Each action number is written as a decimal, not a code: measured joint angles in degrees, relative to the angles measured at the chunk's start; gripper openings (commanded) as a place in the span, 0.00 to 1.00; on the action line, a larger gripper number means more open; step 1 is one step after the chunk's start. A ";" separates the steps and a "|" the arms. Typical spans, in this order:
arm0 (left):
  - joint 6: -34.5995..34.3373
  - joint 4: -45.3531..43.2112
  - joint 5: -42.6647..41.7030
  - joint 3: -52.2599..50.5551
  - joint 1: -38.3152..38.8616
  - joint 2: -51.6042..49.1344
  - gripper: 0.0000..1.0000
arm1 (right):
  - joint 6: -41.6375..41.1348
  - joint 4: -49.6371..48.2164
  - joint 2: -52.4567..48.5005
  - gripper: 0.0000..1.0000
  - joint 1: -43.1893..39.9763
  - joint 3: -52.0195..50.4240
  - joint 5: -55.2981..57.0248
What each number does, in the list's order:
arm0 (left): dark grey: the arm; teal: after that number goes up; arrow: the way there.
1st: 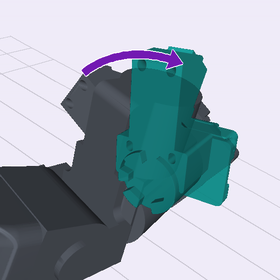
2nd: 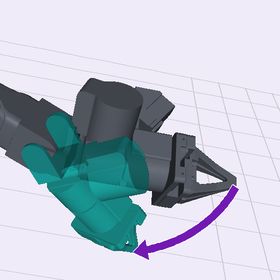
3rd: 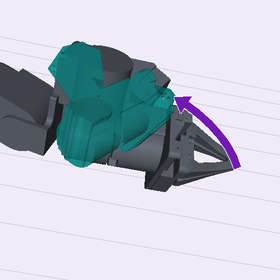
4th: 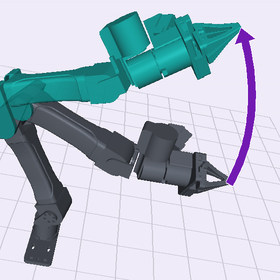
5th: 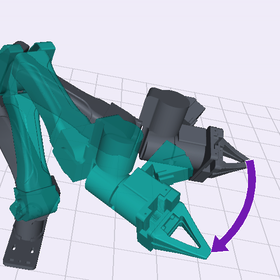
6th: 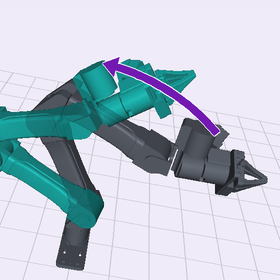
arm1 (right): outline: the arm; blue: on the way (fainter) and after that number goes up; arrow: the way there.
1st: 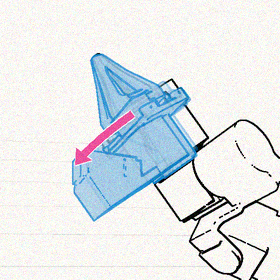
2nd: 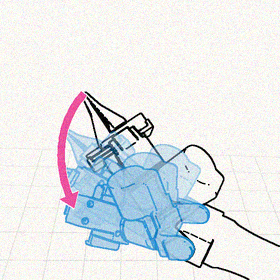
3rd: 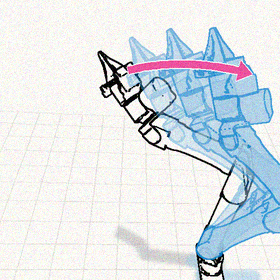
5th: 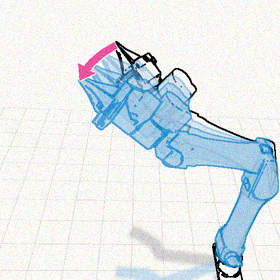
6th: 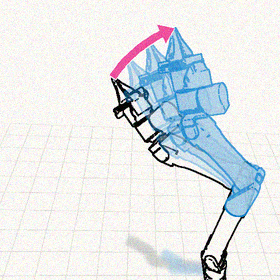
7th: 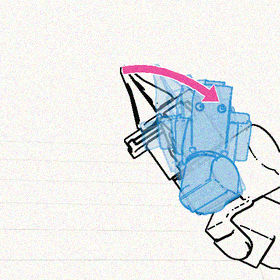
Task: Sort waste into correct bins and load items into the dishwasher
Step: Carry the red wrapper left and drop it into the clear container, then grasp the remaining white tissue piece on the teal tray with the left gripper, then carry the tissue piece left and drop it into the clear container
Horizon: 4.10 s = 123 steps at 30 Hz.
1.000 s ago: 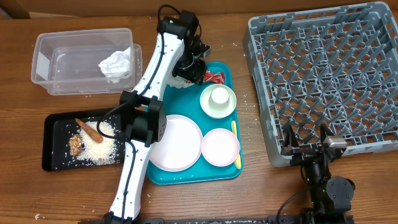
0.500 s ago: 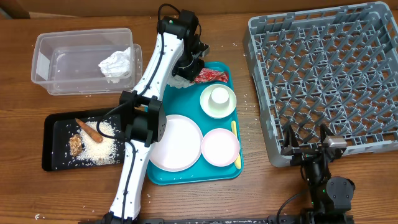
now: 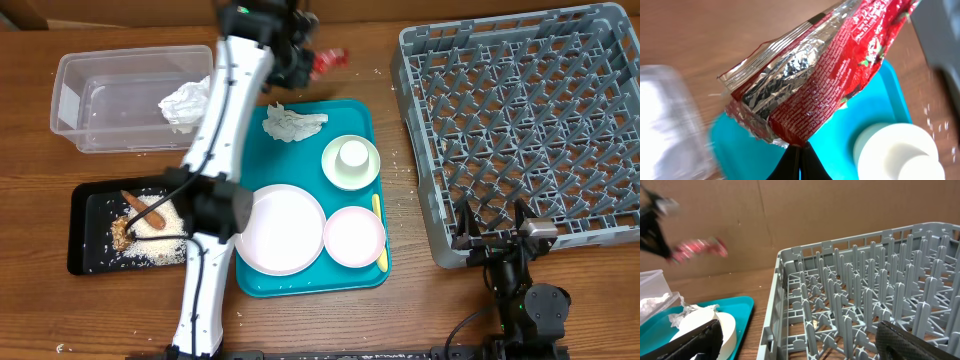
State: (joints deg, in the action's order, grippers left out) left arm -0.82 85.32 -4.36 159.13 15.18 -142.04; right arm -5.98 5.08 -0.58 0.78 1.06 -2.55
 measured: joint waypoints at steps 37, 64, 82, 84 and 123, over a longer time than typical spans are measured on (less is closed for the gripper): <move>-75.63 3.67 18.01 -12.07 -26.80 4.87 0.06 | 0.00 0.02 0.00 1.00 0.00 0.00 0.02; -30.73 -15.13 -10.93 -12.33 -18.01 4.02 0.82 | 0.02 0.00 0.00 1.00 0.00 0.00 0.02; -33.97 -12.24 7.06 -18.80 2.40 0.09 0.64 | 0.00 0.02 0.00 1.00 0.00 0.00 0.02; -37.16 -12.24 7.26 -19.50 2.32 -1.40 0.63 | 0.00 0.02 0.00 1.00 0.00 0.00 0.02; -51.49 -4.61 19.37 -7.72 1.18 -2.51 0.04 | -0.02 0.02 0.00 1.00 0.00 0.00 0.02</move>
State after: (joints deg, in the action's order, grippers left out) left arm -52.31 80.71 15.00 151.41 16.36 -144.55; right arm -6.00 5.10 -0.58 0.78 1.06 -2.52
